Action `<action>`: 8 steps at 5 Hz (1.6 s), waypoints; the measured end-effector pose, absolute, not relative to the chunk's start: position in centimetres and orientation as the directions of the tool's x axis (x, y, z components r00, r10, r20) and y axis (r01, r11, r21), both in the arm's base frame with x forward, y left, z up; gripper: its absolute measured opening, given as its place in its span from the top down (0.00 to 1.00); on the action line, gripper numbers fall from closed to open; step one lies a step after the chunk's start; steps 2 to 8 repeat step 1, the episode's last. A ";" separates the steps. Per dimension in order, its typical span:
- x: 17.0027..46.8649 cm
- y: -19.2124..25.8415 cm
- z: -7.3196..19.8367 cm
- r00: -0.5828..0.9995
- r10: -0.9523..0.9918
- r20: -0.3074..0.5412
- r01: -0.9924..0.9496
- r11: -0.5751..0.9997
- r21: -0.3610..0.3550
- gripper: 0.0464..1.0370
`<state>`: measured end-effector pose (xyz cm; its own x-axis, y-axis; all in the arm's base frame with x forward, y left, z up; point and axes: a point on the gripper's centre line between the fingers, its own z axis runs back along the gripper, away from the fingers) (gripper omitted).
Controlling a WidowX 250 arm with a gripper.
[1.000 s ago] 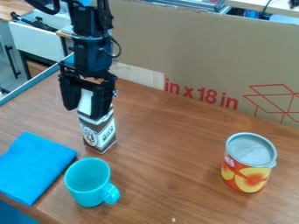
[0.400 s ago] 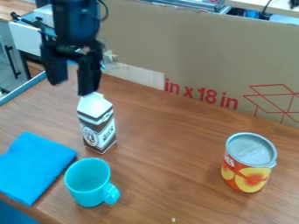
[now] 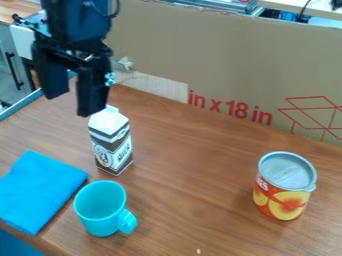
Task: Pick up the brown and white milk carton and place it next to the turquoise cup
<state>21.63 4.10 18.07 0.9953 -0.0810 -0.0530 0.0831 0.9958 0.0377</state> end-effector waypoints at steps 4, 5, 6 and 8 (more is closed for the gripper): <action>20.5 3.4 18.1 0.992 -0.087 -0.089 0.090 0.996 0.029 0.03; 20.5 3.4 18.1 0.992 -0.087 -0.089 0.090 0.996 0.029 0.03; 20.5 3.4 18.1 0.992 -0.087 -0.089 0.090 0.996 0.029 0.03; 20.5 3.4 18.1 0.992 -0.087 -0.089 0.090 0.996 0.029 0.03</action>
